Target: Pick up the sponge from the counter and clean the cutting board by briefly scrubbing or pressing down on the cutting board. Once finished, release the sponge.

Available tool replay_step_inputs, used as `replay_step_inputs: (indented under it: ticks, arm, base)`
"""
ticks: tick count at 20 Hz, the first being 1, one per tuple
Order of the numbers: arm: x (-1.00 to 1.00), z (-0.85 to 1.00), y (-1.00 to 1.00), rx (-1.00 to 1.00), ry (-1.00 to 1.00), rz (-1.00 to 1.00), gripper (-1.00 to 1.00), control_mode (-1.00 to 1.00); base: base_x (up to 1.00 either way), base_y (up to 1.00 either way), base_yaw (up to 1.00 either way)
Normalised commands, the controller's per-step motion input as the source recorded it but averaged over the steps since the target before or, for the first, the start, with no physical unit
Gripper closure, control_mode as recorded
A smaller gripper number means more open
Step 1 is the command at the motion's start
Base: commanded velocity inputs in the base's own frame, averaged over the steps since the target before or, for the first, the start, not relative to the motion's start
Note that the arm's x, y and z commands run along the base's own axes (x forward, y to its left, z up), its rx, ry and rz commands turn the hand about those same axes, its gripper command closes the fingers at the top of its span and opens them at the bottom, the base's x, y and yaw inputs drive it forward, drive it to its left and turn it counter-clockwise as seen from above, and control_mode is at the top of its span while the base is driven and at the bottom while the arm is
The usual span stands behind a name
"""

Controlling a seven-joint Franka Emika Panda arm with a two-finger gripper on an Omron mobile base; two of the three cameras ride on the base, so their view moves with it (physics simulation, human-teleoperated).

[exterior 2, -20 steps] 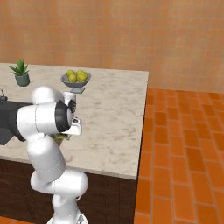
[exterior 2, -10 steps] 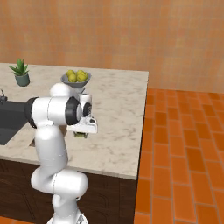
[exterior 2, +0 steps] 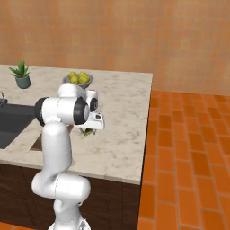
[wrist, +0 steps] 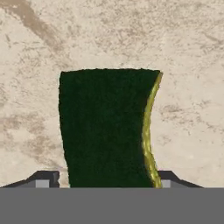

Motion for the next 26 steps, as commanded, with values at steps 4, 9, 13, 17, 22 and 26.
replay_step_inputs:
  ticks: [4, 9, 13, 17, 22, 26]
  arm:
    - [0.05, 0.00, -0.01, -0.21, -0.18, 0.00, -1.00, -1.00]
    - [-0.04, 0.15, -0.14, -0.06, -0.27, 0.00, -1.00, -1.00]
    - [-0.50, 0.73, -0.18, 0.05, -0.19, 0.00, -1.00, -1.00]
    - [-0.71, 1.00, -0.03, 0.14, -0.10, 0.00, -1.00, -1.00]
    - [-0.94, 0.94, 0.00, 0.11, -0.15, 0.00, -1.00, -1.00]
    - [-1.00, 0.54, -0.13, 0.09, -0.22, 0.00, -1.00, -1.00]
  base:
    - [0.00, 0.00, 0.00]
    - [0.00, 0.00, 0.00]
    - [0.00, 0.00, 0.00]
    - [0.00, 0.00, 0.00]
    - [0.00, 0.00, 0.00]
    - [0.00, 0.00, 0.00]
